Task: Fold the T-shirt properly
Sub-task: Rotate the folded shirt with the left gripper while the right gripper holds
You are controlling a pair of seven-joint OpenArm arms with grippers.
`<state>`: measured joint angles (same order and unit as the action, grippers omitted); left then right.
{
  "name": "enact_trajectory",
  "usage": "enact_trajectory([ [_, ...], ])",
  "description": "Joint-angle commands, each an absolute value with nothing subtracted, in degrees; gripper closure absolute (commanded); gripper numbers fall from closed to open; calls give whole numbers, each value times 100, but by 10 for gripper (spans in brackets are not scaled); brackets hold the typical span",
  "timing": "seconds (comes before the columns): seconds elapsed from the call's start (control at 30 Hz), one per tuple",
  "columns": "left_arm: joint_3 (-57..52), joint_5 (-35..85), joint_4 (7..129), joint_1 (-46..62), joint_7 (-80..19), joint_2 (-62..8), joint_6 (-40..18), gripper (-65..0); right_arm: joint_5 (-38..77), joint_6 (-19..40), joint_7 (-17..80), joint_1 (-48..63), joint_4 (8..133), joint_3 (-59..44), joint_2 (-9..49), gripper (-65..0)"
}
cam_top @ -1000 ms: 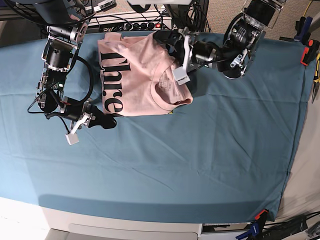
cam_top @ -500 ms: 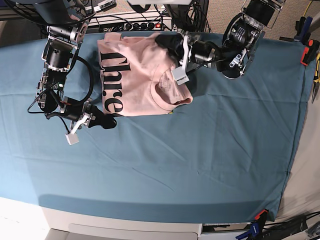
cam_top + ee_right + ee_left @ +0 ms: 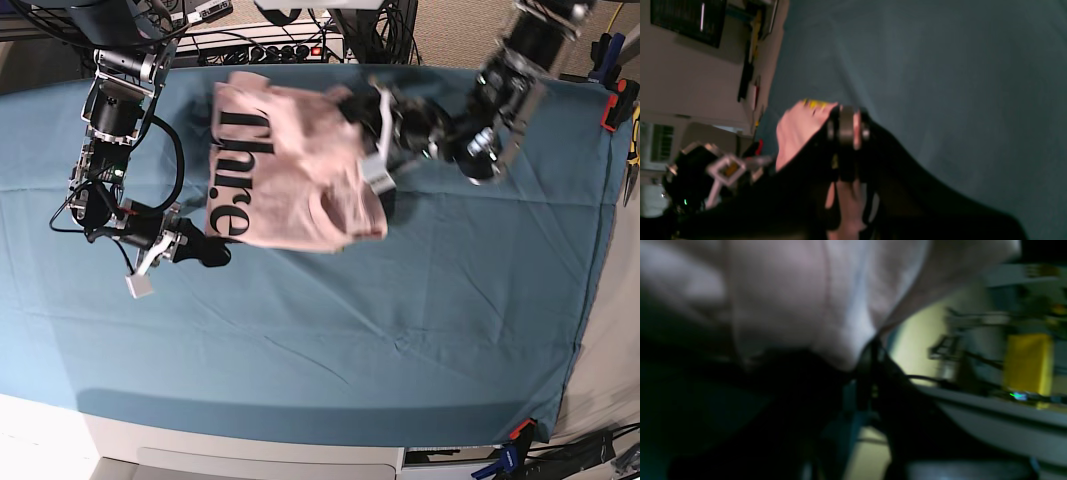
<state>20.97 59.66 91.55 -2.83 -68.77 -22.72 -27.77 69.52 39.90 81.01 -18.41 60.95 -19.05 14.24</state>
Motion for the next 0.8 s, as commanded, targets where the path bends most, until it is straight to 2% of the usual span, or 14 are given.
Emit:
enact_trajectory([
  [0.0,2075,5961,9253,-436,-6818,-2373,-2689,0,7155,4000,8000,-1966,6274,-1918,1509,0],
  [0.33,2075,5511,9253,-1271,-6628,-2816,-2523,0,7159,4000,8000,-1031,7017,-1918,1507,0],
  [0.53,2093,5450,9249,-1671,-6451,-2840,-2523,0,7373,4000,8000,-261,7546,-1918,1472,0],
  [0.77,2093,5240,9244,-1968,-6265,-2838,-2477,0,7373,4000,8000,598,8379,-1918,1017,0],
])
